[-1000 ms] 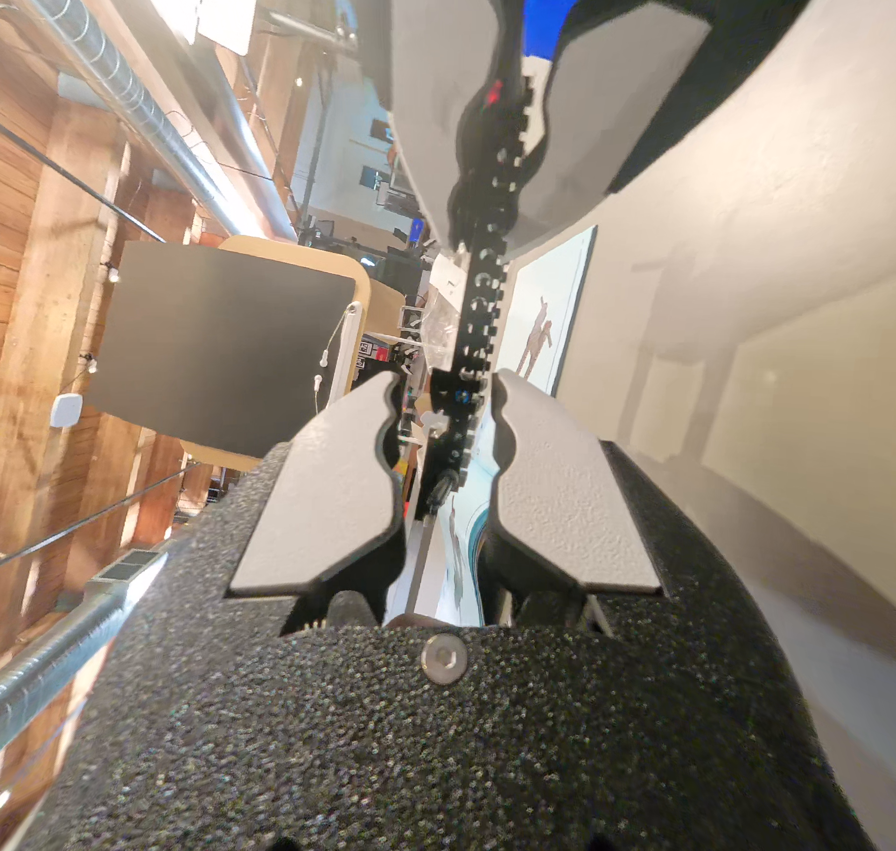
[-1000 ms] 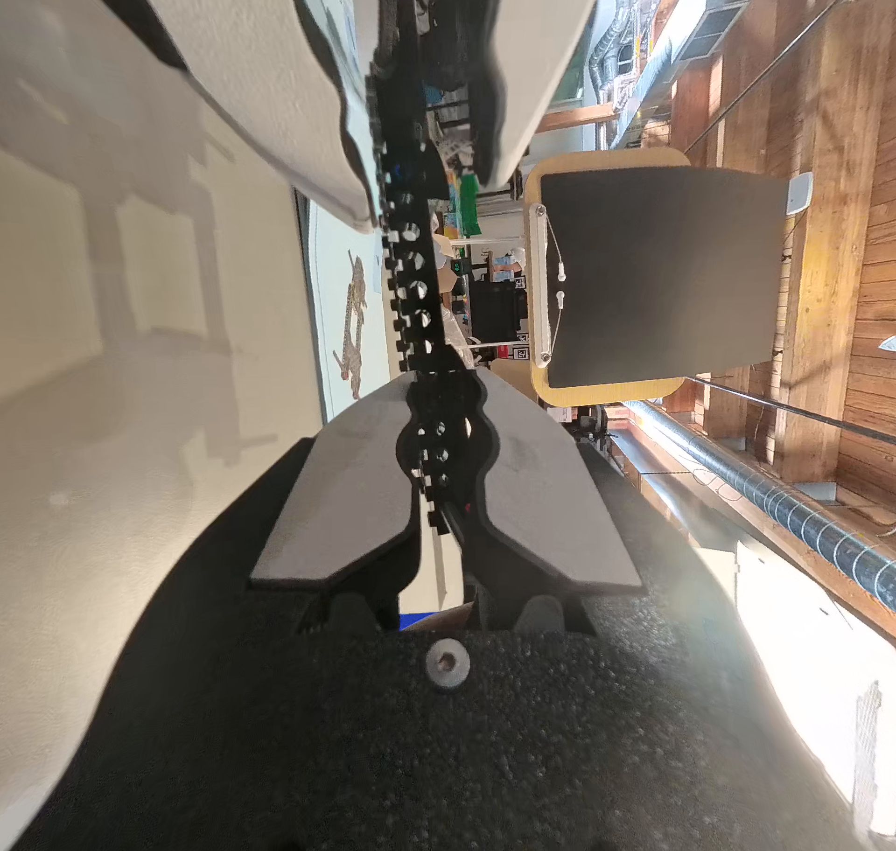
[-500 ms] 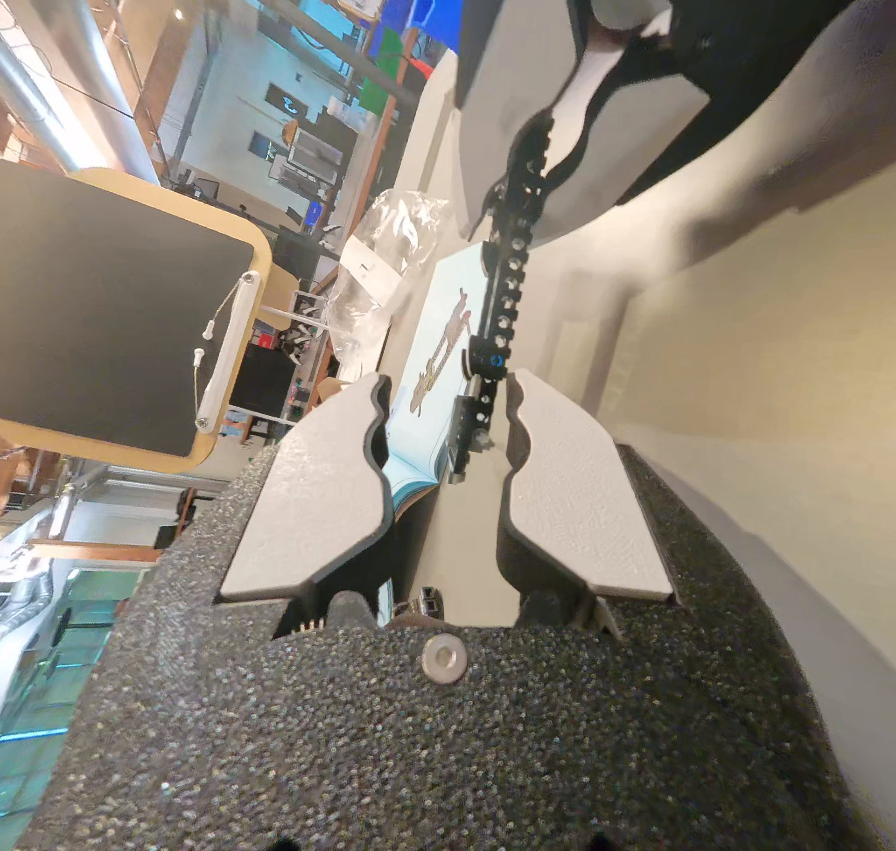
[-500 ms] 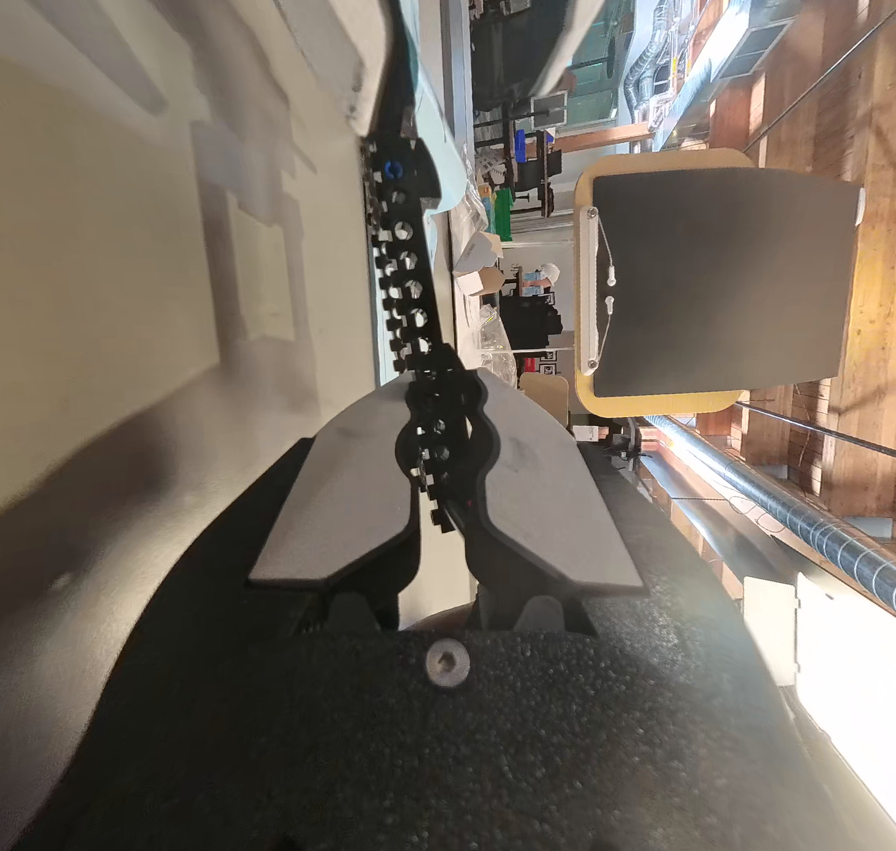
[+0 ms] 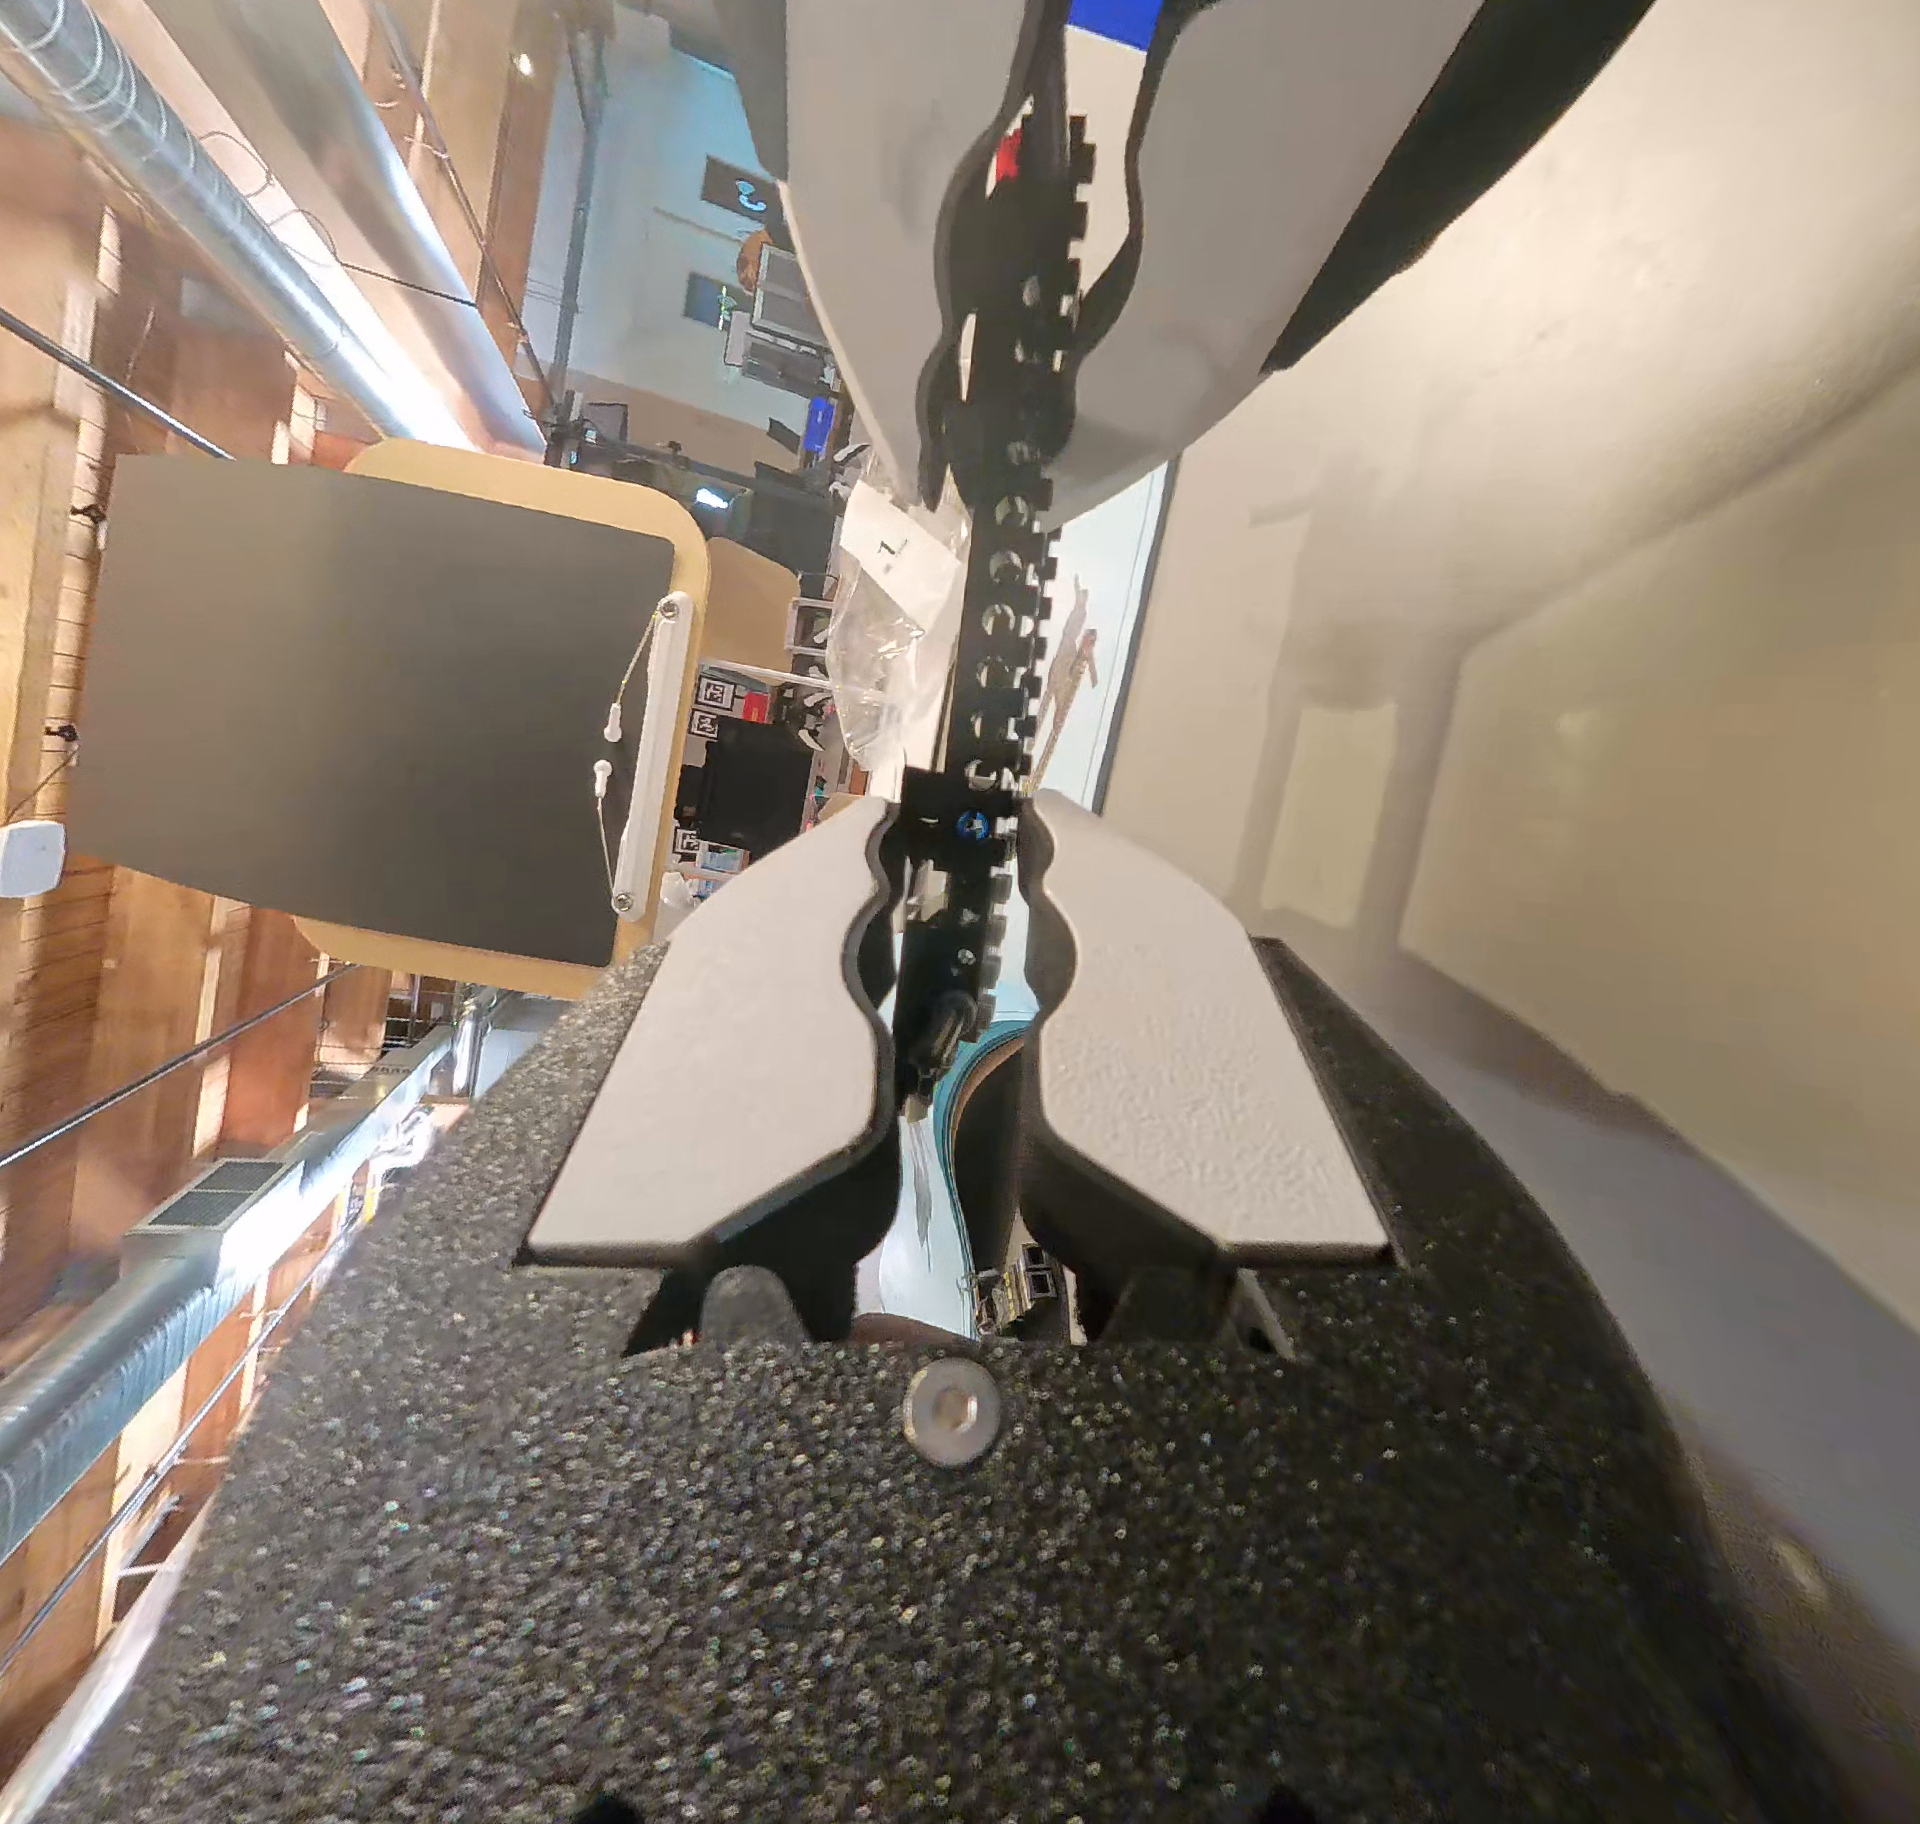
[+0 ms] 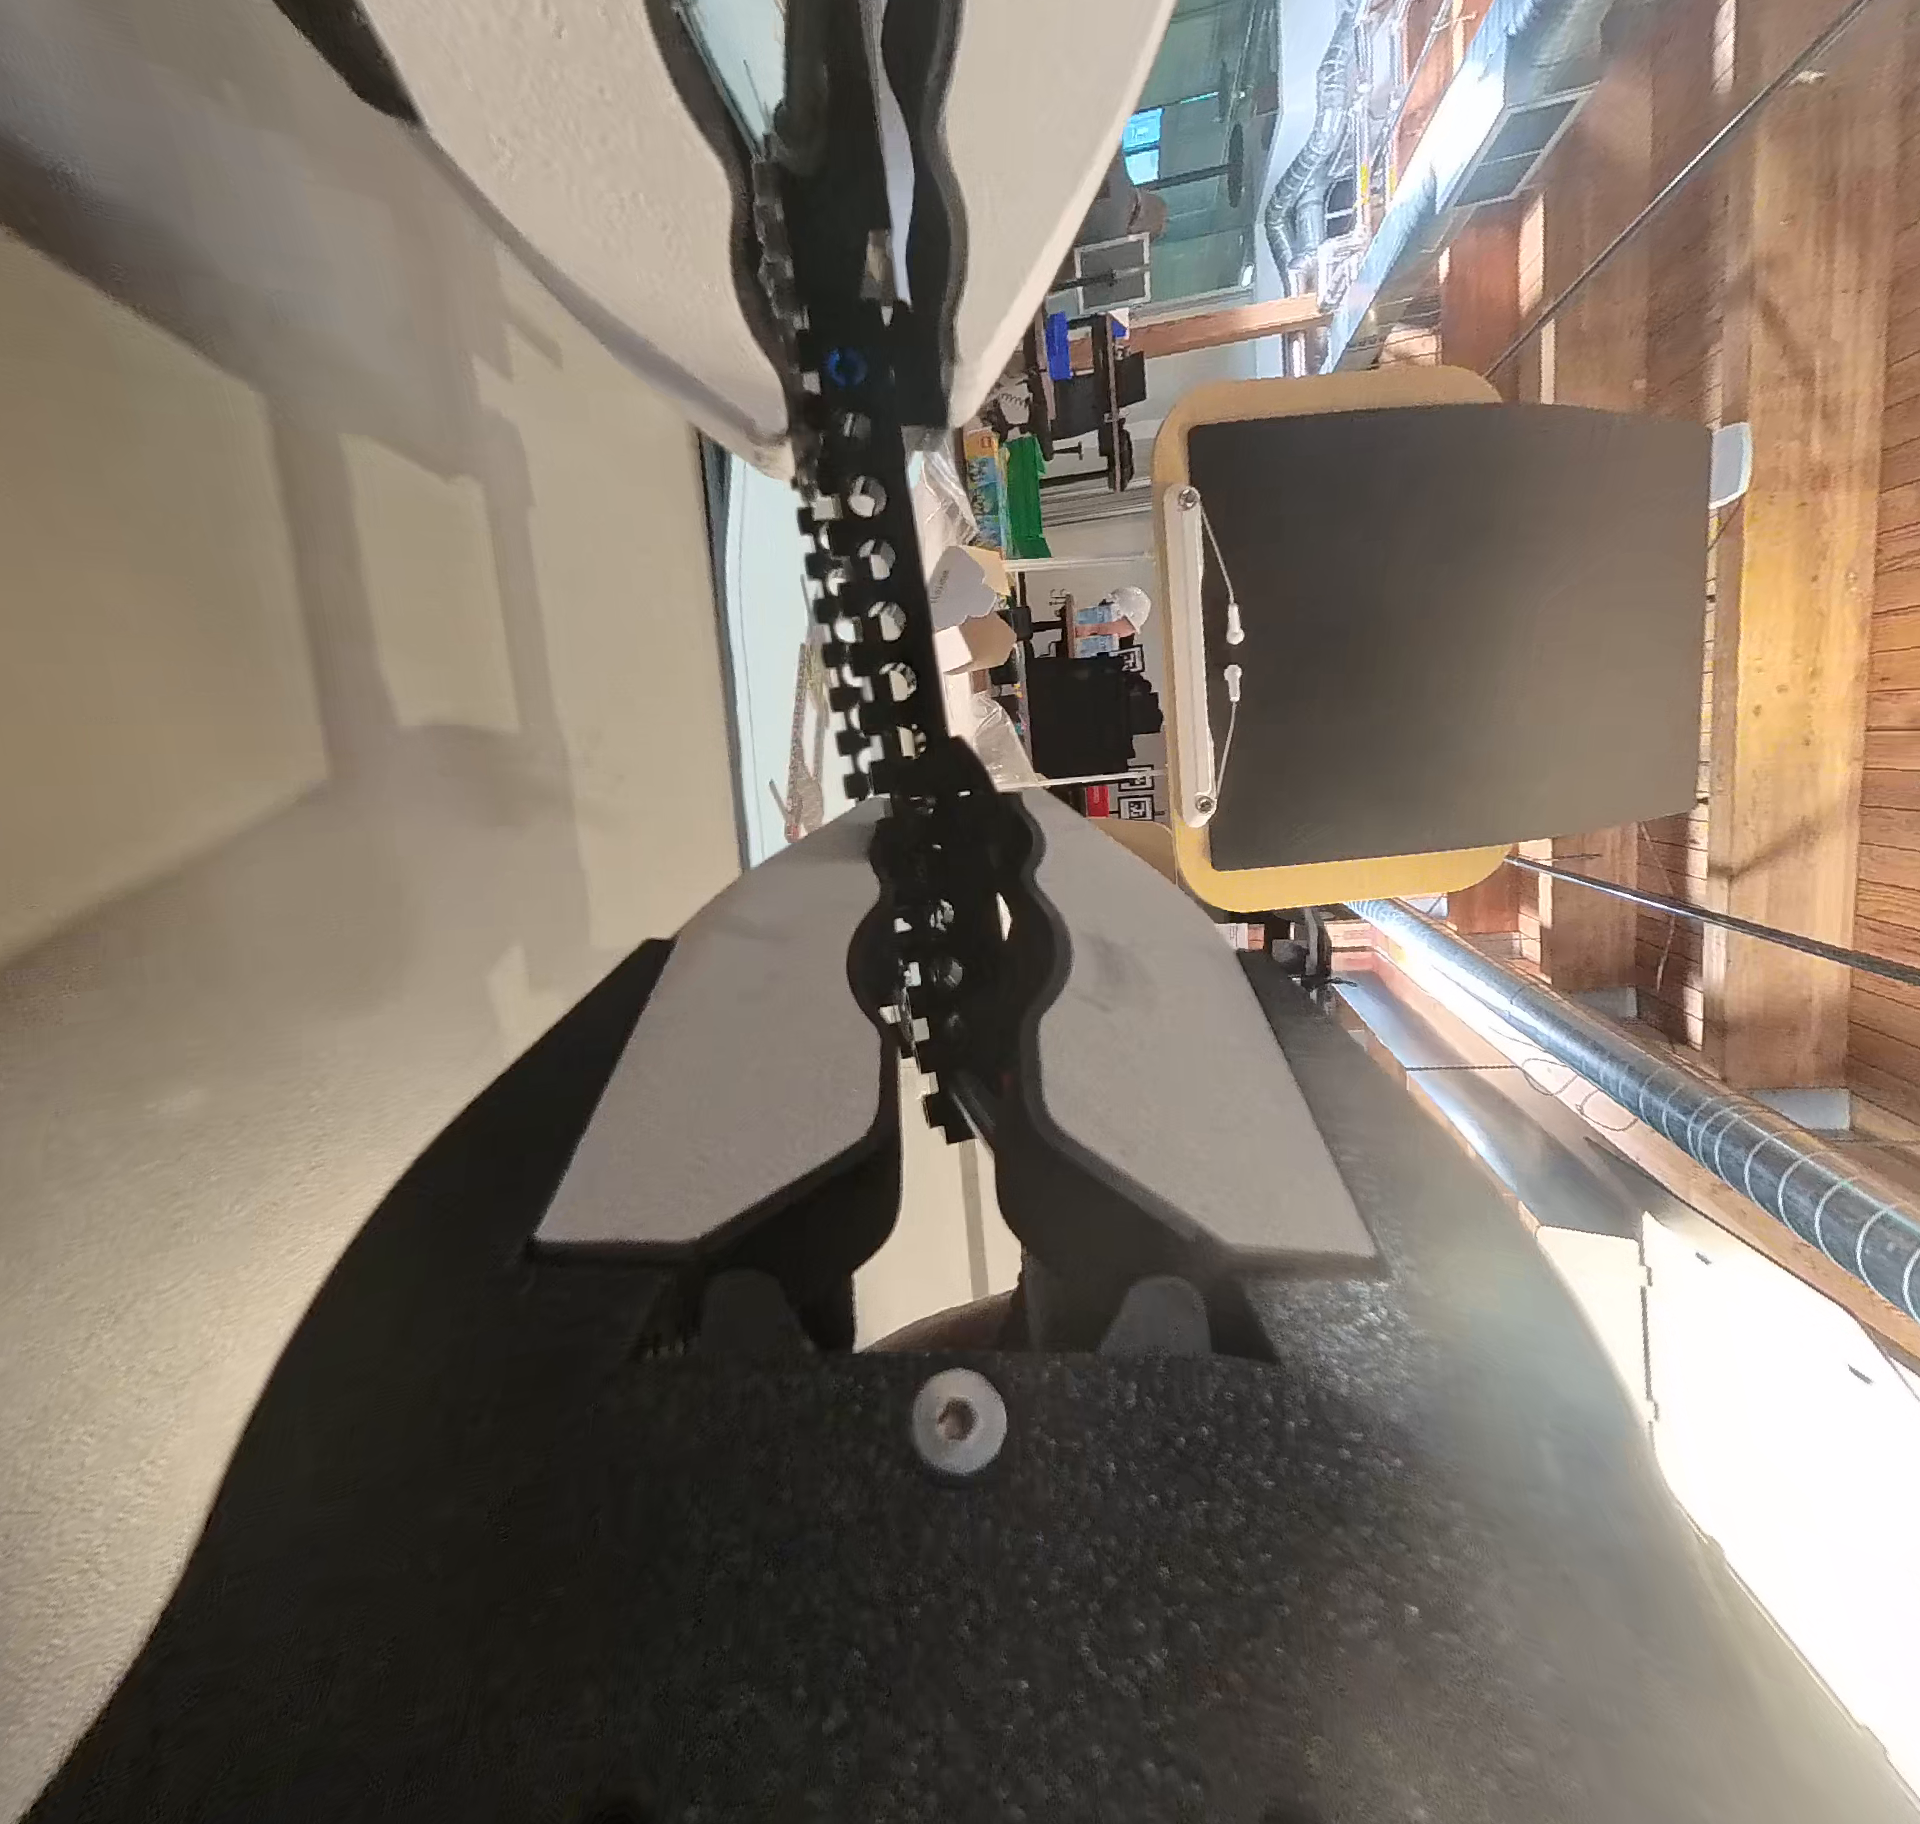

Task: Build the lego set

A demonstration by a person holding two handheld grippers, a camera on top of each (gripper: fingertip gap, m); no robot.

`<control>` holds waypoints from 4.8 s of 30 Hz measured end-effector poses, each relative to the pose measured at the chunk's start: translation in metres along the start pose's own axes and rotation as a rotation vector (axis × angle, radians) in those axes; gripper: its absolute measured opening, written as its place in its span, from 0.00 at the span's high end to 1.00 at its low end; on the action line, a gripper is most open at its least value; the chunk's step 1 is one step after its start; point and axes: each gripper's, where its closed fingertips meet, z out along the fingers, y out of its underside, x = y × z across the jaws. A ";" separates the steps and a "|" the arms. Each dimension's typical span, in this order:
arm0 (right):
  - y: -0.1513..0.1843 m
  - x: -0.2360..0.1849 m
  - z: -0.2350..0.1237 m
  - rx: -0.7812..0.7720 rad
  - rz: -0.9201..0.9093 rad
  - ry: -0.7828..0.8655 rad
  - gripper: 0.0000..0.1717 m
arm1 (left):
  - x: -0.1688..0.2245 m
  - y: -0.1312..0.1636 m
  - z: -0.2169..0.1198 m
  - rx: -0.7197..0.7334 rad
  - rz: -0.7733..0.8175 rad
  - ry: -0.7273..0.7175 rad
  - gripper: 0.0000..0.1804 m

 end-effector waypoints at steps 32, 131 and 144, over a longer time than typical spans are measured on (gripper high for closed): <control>0.013 0.013 0.004 0.074 0.048 0.126 0.90 | -0.001 0.000 -0.009 0.166 -0.125 0.059 0.62; -0.071 -0.008 -0.032 0.550 -0.091 0.121 0.80 | 0.005 -0.015 -0.013 0.286 0.081 0.129 0.89; -0.062 -0.006 -0.029 0.522 0.060 0.006 0.78 | 0.005 -0.028 -0.022 0.505 -0.172 0.184 0.89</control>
